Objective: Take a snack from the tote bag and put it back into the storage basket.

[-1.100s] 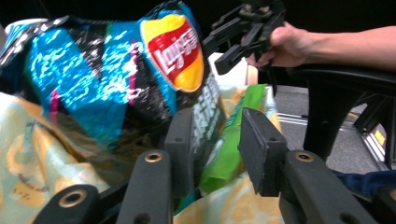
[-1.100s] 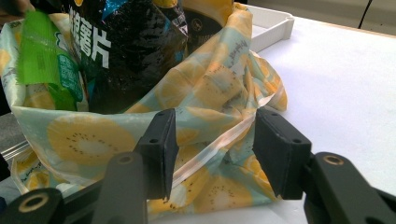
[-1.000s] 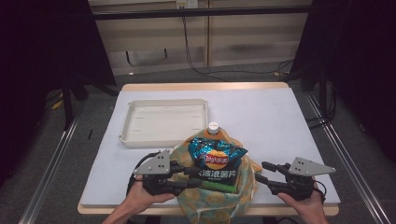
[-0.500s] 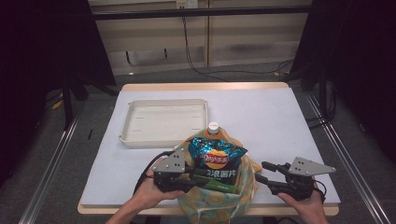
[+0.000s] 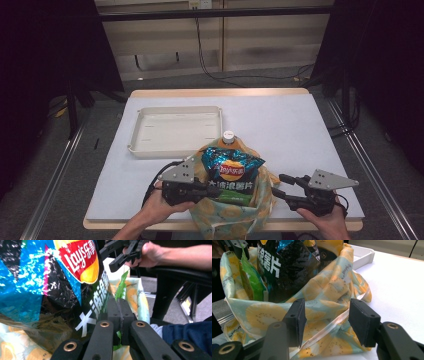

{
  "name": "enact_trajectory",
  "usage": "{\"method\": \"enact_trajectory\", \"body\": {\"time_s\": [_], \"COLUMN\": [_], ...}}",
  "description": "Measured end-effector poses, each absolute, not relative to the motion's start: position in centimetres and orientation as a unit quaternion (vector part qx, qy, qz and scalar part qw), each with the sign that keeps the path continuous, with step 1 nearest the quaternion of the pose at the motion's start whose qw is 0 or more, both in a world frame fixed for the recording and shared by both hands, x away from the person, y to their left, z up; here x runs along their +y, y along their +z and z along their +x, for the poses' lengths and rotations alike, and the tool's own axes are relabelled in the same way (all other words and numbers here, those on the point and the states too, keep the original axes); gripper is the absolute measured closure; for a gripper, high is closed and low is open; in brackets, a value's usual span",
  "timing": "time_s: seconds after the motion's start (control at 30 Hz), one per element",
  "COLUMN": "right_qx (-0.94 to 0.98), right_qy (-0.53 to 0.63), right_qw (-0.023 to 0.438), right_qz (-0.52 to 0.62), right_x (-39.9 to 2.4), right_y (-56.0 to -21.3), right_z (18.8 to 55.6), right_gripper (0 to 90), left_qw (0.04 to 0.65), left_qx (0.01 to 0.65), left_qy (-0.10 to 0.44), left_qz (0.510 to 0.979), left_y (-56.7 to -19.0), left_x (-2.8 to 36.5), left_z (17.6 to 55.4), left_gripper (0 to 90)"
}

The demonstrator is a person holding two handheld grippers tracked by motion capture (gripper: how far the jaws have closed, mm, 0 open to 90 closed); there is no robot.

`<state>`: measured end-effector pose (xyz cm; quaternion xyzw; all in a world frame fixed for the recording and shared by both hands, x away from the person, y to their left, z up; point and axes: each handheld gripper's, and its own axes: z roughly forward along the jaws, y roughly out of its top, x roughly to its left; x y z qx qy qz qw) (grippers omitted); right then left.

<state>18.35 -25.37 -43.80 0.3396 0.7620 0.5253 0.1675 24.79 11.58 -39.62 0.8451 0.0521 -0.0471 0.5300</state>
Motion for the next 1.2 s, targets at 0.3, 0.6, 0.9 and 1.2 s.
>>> {"method": "enact_trajectory", "body": {"time_s": [0.3, 0.6, 0.9, 1.2], "right_qx": [0.749, 0.742, 0.733, 0.729], "right_qy": [0.543, 0.544, 0.55, 0.556], "right_qw": [0.168, 0.182, 0.191, 0.175], "right_qz": [0.34, 0.346, 0.353, 0.36], "right_x": [-25.6, -25.5, -25.6, -26.0], "right_y": [-43.5, -43.6, -43.6, -43.7], "right_z": [18.2, 18.2, 18.3, 18.4], "right_gripper": [34.0, 25.2, 19.5, 13.5], "left_qw": [0.546, 0.553, 0.57, 0.584], "left_qx": [0.052, 0.055, 0.062, 0.064], "left_qy": [-0.054, -0.051, -0.048, -0.035], "left_qz": [0.835, 0.83, 0.818, 0.808], "left_y": [-39.1, -39.0, -38.0, -36.5], "left_x": [11.8, 12.0, 12.6, 12.1], "left_z": [24.8, 24.5, 24.7, 25.0], "left_gripper": [90.0, 90.0, 90.0, 90.0]}}
